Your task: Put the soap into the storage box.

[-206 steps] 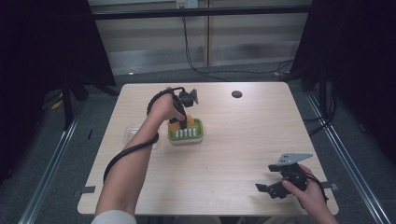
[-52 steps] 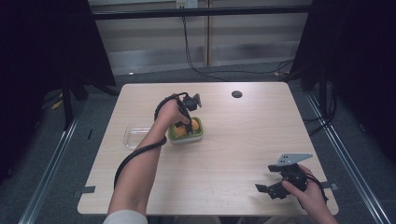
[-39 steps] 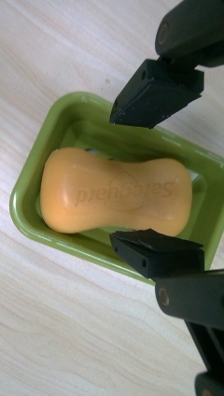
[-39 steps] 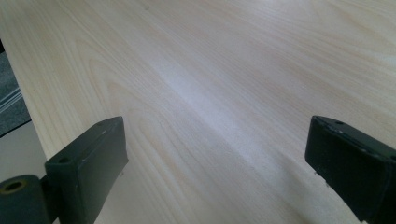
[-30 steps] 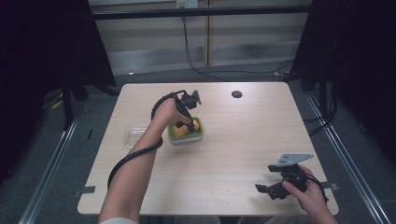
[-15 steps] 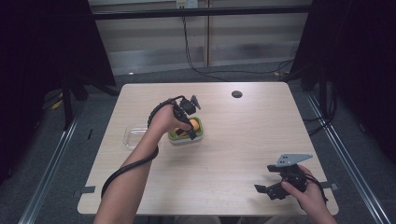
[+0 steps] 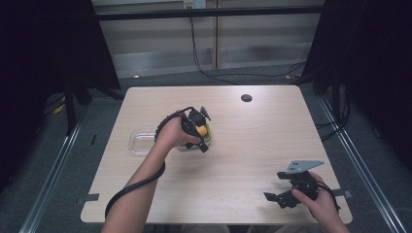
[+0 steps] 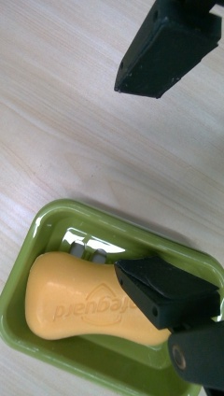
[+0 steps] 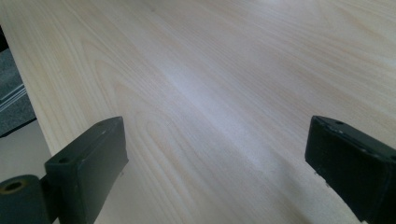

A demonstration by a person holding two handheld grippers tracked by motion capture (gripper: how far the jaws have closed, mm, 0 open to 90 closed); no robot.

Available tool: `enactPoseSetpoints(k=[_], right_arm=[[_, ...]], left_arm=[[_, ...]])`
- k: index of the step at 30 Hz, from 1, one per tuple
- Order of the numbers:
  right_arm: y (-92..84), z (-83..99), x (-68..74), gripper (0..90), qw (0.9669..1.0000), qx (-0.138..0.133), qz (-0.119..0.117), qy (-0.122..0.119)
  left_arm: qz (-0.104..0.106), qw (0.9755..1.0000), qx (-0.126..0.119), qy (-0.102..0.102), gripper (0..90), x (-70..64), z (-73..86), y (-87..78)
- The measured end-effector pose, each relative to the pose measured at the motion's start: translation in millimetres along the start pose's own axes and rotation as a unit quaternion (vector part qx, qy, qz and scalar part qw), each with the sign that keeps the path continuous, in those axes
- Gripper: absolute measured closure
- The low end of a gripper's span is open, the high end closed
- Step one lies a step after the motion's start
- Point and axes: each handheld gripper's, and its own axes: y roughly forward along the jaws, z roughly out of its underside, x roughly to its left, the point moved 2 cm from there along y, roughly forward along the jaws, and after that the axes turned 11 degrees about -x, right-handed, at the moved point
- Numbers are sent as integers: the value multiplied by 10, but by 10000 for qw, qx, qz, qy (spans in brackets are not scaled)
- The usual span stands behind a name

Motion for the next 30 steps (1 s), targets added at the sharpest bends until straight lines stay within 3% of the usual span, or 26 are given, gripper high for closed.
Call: enactPoseSetpoints(k=[1,3,10,13,14,19,30], right_arm=[[4,-1,5,52,10000,3,-2,-18],[5,-3,6,52,10000,-14,-29,-31],[5,-2,13,52,10000,0,-14,-37],[6,-3,15,52,10000,0,-11,-36],[8,-3,15,52,10000,0,-17,-32],[0,-5,17,52,10000,-5,-9,-37],[4,-10,30,52,10000,-6,-9,-42]], left_arm=[[67,9999,8,158,117,-13,6,5],[77,9999,-58,42,114,-47,14,15],[169,9997,-81,156,106,-141,90,95],[153,9998,-153,46,105,-179,132,131],[188,9996,-137,146,104,-167,139,132],[99,9996,-222,130,104,-214,217,162],[219,9990,-362,138,100,-314,309,218]])
